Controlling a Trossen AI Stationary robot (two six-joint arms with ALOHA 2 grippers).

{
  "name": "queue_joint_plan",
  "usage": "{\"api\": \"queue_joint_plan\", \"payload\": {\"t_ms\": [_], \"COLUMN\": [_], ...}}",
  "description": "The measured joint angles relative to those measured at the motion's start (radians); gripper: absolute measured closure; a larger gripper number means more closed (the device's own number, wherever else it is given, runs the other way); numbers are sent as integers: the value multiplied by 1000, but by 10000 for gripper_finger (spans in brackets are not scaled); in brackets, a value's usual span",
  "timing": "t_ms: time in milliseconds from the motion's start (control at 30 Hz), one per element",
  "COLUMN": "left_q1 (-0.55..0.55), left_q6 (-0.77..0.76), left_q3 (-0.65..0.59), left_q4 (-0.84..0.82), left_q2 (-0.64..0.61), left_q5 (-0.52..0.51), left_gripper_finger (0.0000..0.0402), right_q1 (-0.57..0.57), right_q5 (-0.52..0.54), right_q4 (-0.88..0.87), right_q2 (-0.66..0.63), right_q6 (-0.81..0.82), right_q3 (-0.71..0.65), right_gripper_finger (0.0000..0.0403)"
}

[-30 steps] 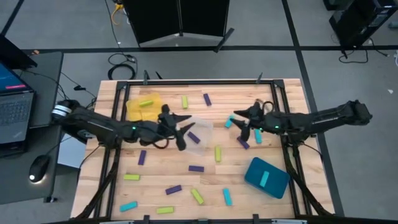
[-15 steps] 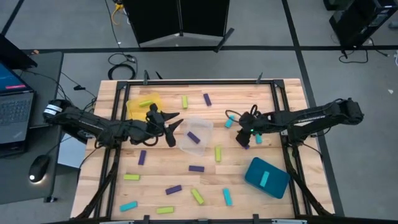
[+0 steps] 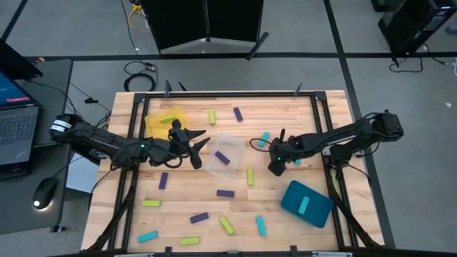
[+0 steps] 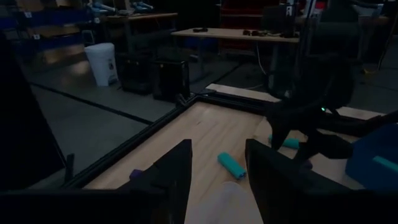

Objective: Sort blocks
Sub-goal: Put the violet block into the transparent bin

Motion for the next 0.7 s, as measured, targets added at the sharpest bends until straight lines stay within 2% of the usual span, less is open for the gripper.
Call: {"api": "queue_joint_plan", "payload": {"t_ms": [200,367,533,700], "left_q1": [0,0,0,0], "left_q6": [0,0,0,0], "left_q3": [0,0,0,0], "left_q4": [-1,-2,-3,-4], "left_q2": [0,0,0,0], "left_q5": [0,0,0,0], "left_gripper_finger": [245,245,245,245], "right_q1": [7,7,8,8], "right_q5": [-3,0,-3,-7], "right_q4": [6,9,12,20], "right_q2": [66,121,131,109], "right_q6": [30,48,47,45], "right_q3": [0,5,4,2], "right_gripper_finger": [104,111,154,236]}}
